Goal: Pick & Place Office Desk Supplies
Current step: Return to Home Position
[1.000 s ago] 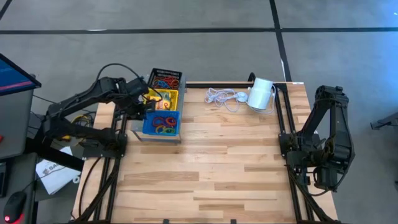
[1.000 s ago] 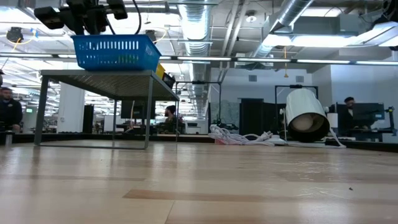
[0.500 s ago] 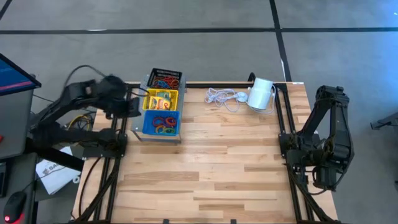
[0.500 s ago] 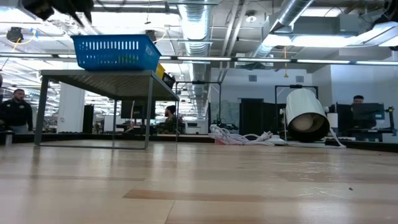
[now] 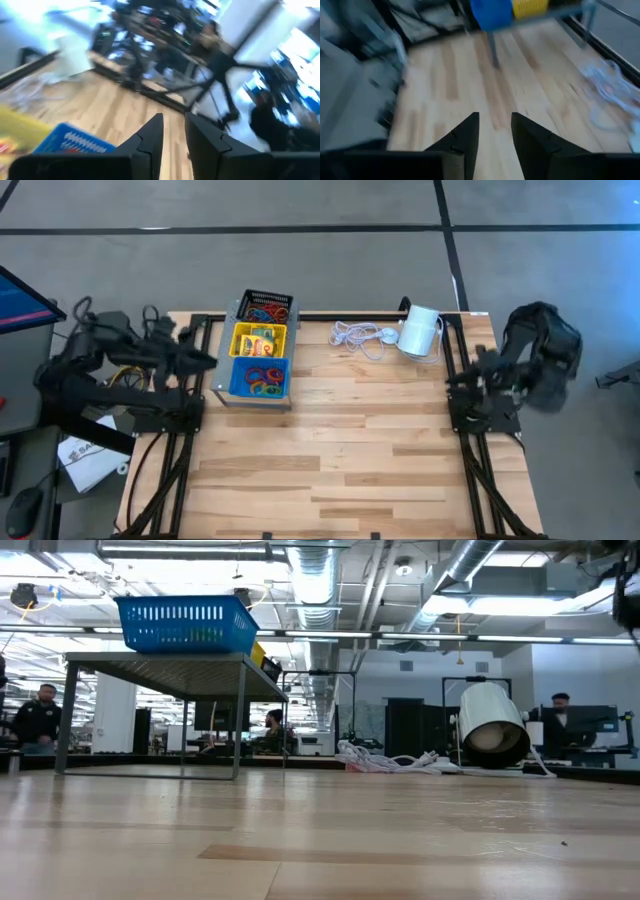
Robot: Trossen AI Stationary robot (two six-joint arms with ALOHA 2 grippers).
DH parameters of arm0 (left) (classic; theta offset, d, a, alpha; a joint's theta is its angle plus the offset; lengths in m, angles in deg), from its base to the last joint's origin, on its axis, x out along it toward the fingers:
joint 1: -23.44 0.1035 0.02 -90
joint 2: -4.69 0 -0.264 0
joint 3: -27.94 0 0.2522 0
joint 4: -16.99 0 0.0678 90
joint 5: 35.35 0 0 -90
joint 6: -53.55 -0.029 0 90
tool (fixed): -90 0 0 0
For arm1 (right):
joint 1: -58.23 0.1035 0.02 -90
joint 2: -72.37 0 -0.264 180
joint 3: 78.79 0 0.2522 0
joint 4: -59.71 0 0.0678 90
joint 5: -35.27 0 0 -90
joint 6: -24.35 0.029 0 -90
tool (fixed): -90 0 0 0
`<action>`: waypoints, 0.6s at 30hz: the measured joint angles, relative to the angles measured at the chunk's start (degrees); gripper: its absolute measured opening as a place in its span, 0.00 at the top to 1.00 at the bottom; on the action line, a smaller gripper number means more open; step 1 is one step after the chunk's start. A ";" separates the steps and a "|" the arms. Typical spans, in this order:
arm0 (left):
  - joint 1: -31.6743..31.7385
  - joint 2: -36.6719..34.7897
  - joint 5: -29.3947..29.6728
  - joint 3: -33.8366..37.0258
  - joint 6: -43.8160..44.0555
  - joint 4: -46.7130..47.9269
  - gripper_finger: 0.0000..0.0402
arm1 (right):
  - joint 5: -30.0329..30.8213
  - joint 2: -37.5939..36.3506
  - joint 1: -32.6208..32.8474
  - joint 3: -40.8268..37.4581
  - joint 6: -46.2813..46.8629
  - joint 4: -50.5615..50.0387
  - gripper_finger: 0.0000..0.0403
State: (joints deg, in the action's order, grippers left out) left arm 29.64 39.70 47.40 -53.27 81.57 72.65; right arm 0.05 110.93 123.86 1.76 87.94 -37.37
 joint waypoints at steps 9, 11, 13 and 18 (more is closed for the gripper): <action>-11.96 -6.21 5.55 12.14 -13.09 -4.98 0.81 | 0.92 -21.01 2.71 -8.76 -35.89 30.05 0.78; -13.15 -8.88 5.80 14.78 -15.62 -7.49 0.81 | 1.09 -25.14 3.88 -11.10 -42.15 35.32 0.78; -13.85 -11.99 5.84 17.56 -17.34 -9.82 0.81 | 1.67 -28.96 5.44 -13.14 -47.94 40.27 0.79; -14.25 -19.13 6.41 24.58 -19.82 -12.68 0.81 | 4.45 -37.83 10.61 -17.72 -60.10 49.15 0.80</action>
State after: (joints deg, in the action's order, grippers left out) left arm 15.39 20.56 53.81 -28.70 61.76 59.97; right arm 4.51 73.11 134.47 -15.96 27.84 11.78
